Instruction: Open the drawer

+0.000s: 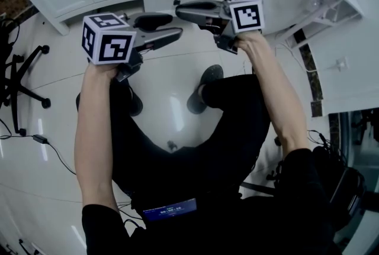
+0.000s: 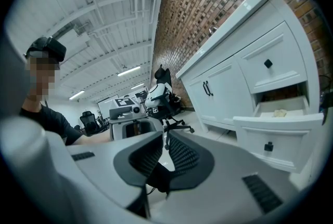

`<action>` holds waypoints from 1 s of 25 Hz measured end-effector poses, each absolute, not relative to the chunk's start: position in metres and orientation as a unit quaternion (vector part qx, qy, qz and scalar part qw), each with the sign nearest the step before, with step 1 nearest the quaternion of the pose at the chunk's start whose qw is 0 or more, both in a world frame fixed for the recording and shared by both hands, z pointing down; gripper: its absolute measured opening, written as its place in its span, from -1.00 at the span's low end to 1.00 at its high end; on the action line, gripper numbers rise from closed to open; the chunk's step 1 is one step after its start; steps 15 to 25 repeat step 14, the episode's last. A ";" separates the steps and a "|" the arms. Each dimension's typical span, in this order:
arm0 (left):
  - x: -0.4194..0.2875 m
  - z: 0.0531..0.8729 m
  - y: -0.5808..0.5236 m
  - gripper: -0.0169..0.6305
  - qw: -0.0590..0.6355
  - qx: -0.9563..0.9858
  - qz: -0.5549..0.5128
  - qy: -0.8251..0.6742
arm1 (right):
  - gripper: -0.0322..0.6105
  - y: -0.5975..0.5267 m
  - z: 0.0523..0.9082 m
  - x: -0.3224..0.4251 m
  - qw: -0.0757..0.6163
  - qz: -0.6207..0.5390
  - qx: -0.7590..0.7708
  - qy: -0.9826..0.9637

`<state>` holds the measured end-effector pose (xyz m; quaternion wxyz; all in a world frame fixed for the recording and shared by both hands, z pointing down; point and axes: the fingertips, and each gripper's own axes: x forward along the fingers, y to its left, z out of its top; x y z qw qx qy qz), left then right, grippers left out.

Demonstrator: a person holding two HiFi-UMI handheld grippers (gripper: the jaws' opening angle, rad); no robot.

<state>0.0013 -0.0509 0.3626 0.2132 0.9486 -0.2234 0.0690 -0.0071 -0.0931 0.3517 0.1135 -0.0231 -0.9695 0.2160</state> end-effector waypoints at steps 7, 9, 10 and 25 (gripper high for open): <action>0.001 0.361 -0.051 -0.28 0.209 0.948 0.071 -0.227 | -0.73 -0.093 0.353 -0.007 0.117 0.215 -0.022 -0.969; 0.002 0.359 -0.050 -0.28 0.207 0.949 0.071 -0.226 | -0.73 -0.093 0.353 -0.006 0.118 0.214 -0.023 -0.969; 0.002 0.359 -0.050 -0.28 0.208 0.949 0.070 -0.226 | -0.72 -0.093 0.353 -0.006 0.118 0.214 -0.023 -0.969; 0.002 0.363 -0.048 -0.28 0.214 0.948 0.067 -0.225 | -0.73 -0.090 0.353 -0.005 0.119 0.214 -0.023 -0.969</action>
